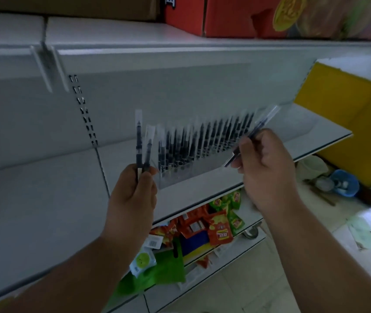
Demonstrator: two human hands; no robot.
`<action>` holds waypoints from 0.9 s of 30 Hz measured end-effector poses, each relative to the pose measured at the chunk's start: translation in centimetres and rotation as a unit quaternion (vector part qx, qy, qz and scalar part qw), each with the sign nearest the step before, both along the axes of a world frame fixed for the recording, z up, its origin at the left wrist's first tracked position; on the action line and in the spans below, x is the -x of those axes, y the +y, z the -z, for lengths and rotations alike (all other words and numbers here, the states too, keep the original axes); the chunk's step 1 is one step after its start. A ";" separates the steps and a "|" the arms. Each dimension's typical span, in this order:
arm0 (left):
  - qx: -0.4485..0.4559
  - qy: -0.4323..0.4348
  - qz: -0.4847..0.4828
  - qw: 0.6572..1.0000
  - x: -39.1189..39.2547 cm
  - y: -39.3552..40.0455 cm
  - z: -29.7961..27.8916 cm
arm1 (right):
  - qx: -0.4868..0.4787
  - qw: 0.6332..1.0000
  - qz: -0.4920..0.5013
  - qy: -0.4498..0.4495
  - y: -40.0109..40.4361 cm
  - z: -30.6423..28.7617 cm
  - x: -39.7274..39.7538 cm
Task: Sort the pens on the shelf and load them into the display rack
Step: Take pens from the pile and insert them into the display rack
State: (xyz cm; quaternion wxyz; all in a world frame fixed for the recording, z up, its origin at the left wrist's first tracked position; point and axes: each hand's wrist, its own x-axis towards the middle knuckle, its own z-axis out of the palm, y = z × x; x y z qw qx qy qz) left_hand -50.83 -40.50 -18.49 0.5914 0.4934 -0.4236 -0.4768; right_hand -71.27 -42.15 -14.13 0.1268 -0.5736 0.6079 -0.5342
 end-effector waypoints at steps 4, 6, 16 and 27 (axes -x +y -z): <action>-0.014 0.013 -0.077 0.997 1.4 -1.1 0.6 | -0.010 0.997 -0.072 0.041 -4.7 0.1 1.2; -0.017 0.026 -0.121 0.992 2.5 -1.2 0.9 | -0.029 0.991 -0.115 0.067 -6.6 0.0 1.6; -0.018 0.041 -0.246 0.968 8.6 0.5 1.6 | -0.043 0.948 -0.283 0.141 -11.6 0.9 2.5; -0.033 0.005 -0.272 0.962 10.5 1.0 1.7 | -0.044 0.933 -0.297 0.197 -13.0 2.2 2.4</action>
